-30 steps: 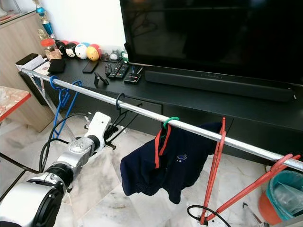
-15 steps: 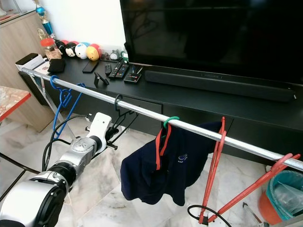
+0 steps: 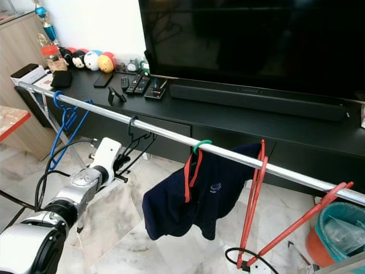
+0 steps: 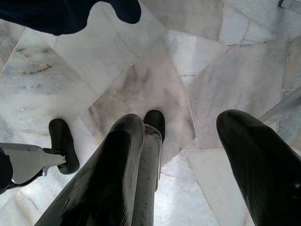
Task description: Hang hanger
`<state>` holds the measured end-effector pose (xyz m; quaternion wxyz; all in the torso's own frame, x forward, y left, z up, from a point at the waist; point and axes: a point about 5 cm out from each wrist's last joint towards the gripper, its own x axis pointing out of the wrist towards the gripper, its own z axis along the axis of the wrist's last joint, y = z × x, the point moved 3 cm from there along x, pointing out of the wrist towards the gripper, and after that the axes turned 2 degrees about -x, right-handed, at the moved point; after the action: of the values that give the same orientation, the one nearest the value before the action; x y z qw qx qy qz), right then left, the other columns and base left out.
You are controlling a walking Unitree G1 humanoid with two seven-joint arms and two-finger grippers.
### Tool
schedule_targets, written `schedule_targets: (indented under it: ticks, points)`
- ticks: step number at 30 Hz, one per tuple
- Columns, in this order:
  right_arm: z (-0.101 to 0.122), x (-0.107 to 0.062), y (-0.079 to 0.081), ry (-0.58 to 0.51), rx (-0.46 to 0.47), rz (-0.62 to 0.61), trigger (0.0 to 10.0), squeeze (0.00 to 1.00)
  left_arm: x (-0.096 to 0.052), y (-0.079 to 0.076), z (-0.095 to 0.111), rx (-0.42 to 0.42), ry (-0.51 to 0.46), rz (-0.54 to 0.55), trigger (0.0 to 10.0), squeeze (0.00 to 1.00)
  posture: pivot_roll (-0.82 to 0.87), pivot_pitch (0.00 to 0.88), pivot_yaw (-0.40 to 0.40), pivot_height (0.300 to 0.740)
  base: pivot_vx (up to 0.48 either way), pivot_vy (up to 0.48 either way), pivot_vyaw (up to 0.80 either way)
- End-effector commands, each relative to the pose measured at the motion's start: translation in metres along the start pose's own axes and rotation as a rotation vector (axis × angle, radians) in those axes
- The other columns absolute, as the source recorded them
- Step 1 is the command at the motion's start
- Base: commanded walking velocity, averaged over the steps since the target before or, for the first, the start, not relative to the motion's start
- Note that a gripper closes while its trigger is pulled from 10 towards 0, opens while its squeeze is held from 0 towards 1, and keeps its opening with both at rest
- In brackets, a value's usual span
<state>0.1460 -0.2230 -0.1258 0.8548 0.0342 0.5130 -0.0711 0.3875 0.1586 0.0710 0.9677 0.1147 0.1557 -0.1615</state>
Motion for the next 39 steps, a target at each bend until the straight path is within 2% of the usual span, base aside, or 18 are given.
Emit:
schedule_targets:
  ticks: [1,11,16,25,39]
  points:
    - [0.001,0.0,0.002,0.002,-0.007,0.007,10.0,0.0,-0.006,0.003,-0.017,0.01,0.064,-0.015,10.0,0.0,0.01,0.0,0.023,0.74,0.0,0.0,0.0]
    - [0.002,0.001,0.003,0.002,-0.012,0.013,10.0,0.0,-0.011,0.0,-0.022,0.043,0.076,-0.099,10.0,0.0,0.02,0.0,0.025,0.74,0.0,0.0,0.0]
    - [0.002,0.001,0.004,0.003,-0.012,0.015,10.0,0.0,-0.017,0.005,-0.025,0.059,0.086,-0.117,10.0,0.0,0.02,0.0,0.027,0.74,0.0,0.0,0.0]
    - [0.002,0.001,0.004,0.004,-0.016,0.017,10.0,0.0,-0.033,0.011,-0.036,0.077,0.134,-0.083,10.0,0.0,0.04,0.0,0.029,0.74,0.0,0.0,0.0]
    - [0.002,0.001,0.005,0.004,-0.017,0.02,10.0,0.0,-0.055,0.009,-0.043,0.04,0.208,-0.011,10.0,0.0,0.06,0.0,0.034,0.74,0.0,0.0,0.0]
